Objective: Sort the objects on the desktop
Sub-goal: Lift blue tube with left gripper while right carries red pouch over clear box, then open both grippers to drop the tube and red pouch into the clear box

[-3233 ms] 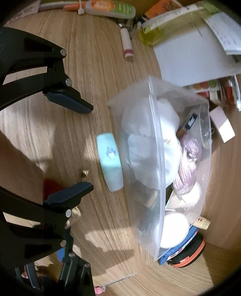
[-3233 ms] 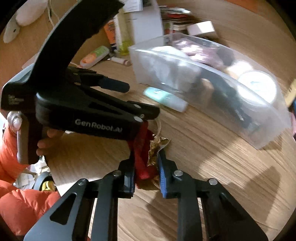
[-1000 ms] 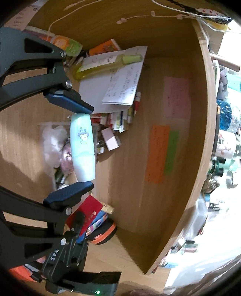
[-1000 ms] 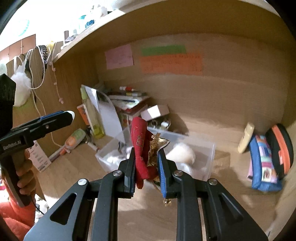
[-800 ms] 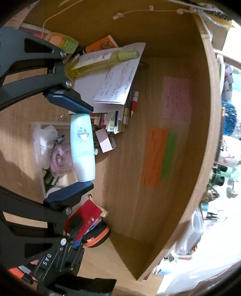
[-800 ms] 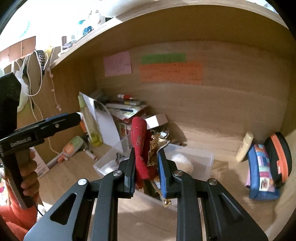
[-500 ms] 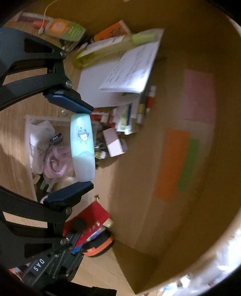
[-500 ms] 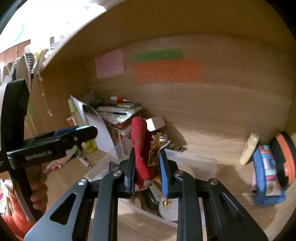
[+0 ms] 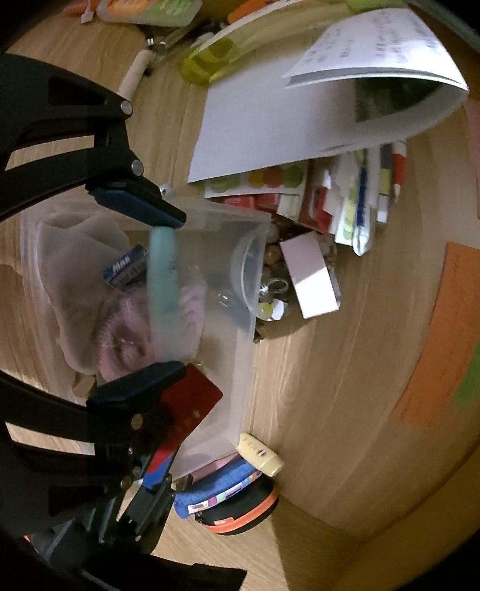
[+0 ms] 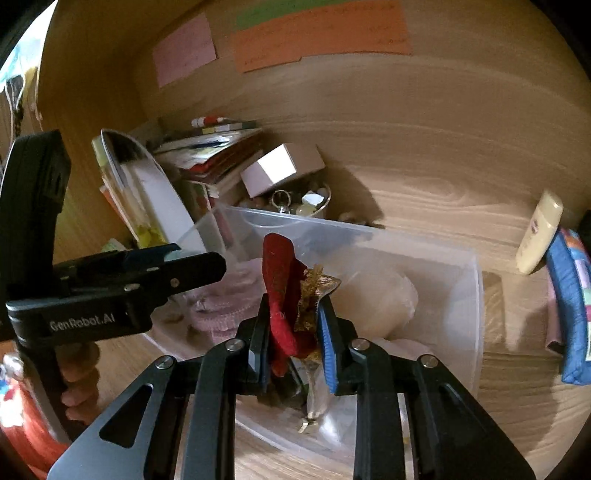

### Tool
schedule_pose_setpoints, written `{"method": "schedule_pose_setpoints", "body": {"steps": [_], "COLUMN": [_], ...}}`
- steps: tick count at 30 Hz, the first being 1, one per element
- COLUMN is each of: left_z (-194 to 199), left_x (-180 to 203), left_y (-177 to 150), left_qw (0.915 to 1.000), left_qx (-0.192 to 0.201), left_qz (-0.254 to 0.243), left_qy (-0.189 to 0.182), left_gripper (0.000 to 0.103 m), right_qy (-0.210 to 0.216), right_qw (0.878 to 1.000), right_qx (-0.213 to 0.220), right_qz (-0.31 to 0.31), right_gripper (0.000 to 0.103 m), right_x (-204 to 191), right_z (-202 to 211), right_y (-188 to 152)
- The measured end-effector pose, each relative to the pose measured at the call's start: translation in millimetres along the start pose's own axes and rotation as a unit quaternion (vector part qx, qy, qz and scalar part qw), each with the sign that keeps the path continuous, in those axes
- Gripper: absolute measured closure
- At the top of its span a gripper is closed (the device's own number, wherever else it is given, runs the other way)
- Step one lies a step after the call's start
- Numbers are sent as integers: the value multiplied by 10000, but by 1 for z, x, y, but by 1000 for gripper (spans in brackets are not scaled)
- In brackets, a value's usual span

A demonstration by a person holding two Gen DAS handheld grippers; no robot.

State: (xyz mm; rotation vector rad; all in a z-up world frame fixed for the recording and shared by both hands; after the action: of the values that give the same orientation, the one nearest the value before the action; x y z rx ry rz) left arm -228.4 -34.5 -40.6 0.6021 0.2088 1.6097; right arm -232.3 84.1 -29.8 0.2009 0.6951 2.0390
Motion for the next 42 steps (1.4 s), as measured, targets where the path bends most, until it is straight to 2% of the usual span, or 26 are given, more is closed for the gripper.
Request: {"method": "schedule_pose_setpoints", "body": {"steps": [1, 3, 6, 10, 12, 13, 15, 16, 20, 24, 28, 32, 36, 42], "left_z": [1, 4, 6, 18, 25, 29, 35, 39, 52, 63, 72, 76, 76, 77], "left_x": [0, 0, 1, 3, 4, 4, 4, 3, 1, 0, 4, 7, 10, 18], "left_y": [-1, -2, -3, -4, -3, -4, -3, -4, -10, -16, -25, -33, -44, -54], "left_qw": [10000, 10000, 10000, 9998, 9997, 9996, 9993, 9991, 9987, 9982, 9965, 9932, 9909, 9897], "left_qx": [-16, -8, 47, 154, 201, 241, 320, 358, 430, 529, 653, 814, 862, 908], "left_qz": [5, -1, -69, -125, -121, -120, -132, -151, -160, -171, -336, -424, -508, -605], "left_qy": [-37, -90, 11, 97, 46, 42, 115, 180, 219, 223, 400, 711, 904, 922], "left_gripper": [30, 28, 28, 27, 20, 18, 17, 17, 11, 10, 10, 10, 10, 10], "right_qy": [-36, -80, -125, -74, -140, -184, -251, -258, -479, -628, -695, -744, -940, -896], "right_qw": [10000, 9999, 9997, 9997, 9997, 9996, 9994, 9992, 9975, 9964, 9956, 9946, 9919, 9925], "right_qx": [24, 97, 225, 227, 176, 138, 172, 246, 352, 397, 522, 689, 837, 825], "right_qz": [27, 24, 8, 65, 122, 144, 157, 168, 370, 406, 356, 239, 146, 136], "right_gripper": [79, 66, 54, 52, 49, 44, 19, 16, 14, 12, 12, 0, 0, 0], "right_x": [-1, -2, -1, -4, -7, -8, -12, -14, -23, -25, -24, -22, -19, -19], "right_z": [1, 4, 10, 16, 18, 20, 27, 32, 48, 58, 71, 85, 95, 96], "right_y": [-1, 0, 1, 3, 3, 3, 1, 0, -6, -12, -20, -27, -32, -37]}}
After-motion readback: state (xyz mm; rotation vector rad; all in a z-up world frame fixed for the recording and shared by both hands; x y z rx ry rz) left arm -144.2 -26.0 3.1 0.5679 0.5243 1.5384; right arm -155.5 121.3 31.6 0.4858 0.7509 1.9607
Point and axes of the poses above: each gripper's, at about its wrist camera, not at the fingertips, and z roughly against the way its jaws point, x to its right, y to its top, the point moved 7 cm from there along -z, roughly the way its jaws point, and after that the axes turned 15 degrees about -x, right-handed, at the moved point
